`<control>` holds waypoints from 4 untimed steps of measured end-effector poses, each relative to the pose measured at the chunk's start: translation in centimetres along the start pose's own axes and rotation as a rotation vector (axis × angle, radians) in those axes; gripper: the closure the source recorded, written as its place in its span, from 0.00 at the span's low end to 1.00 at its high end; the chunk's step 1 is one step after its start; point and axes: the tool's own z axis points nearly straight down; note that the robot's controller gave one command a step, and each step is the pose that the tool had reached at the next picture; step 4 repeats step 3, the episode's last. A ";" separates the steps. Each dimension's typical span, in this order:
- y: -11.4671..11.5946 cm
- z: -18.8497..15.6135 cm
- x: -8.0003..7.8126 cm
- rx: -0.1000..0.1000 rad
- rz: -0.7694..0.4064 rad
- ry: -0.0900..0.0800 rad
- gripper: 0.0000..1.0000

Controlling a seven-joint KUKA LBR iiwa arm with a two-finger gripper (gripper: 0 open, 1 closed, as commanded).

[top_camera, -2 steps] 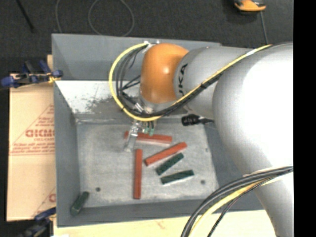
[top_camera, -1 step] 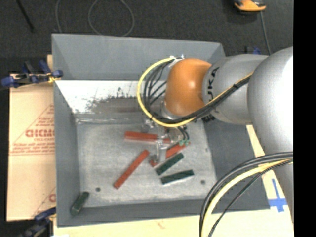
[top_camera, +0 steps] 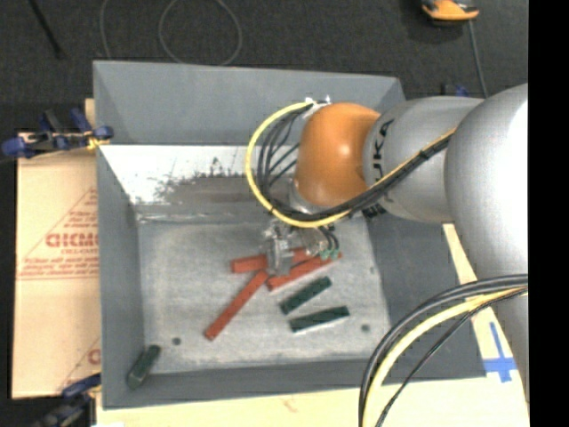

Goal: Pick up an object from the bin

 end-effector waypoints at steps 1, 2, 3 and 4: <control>1.0 0.1 3.9 0.000 0.010 -0.004 1.00; 3.9 -0.8 6.3 -0.002 0.038 0.008 1.00; 3.7 -17.3 5.4 0.003 0.030 -0.002 1.00; 3.7 -17.3 5.4 0.003 0.030 -0.002 1.00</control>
Offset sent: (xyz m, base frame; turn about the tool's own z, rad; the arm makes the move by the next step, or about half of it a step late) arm -0.0436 0.0046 -0.0054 0.0102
